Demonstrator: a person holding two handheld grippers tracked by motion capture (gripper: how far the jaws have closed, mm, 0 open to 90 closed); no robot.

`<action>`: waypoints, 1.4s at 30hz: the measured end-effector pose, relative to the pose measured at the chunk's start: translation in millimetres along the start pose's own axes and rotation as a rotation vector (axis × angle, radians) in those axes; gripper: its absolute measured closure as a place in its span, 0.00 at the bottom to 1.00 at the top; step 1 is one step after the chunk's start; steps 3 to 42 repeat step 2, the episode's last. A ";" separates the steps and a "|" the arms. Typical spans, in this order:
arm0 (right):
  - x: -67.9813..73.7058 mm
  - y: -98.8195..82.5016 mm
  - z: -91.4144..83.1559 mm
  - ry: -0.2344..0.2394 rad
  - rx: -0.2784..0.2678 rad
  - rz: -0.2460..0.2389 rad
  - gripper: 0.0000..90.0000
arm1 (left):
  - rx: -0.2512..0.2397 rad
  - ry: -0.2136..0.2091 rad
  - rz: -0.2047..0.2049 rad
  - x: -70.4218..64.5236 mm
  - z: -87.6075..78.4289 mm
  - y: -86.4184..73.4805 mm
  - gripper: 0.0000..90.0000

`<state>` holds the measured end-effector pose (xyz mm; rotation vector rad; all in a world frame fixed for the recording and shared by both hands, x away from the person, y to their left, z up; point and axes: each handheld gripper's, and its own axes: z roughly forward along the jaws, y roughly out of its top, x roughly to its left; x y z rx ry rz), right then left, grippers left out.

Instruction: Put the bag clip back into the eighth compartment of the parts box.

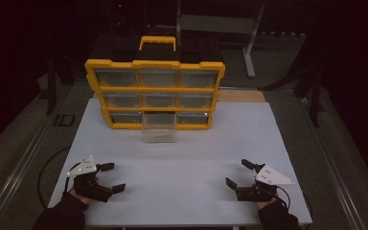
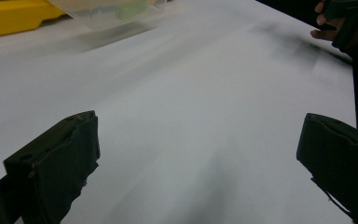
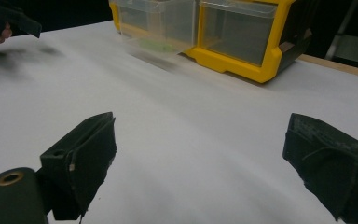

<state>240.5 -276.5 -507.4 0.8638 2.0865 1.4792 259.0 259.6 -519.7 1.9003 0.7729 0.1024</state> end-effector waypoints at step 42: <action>-0.1 0.0 -0.1 0.000 0.000 0.000 0.10 | -0.002 -0.003 0.001 -0.3 0.0 0.1 0.00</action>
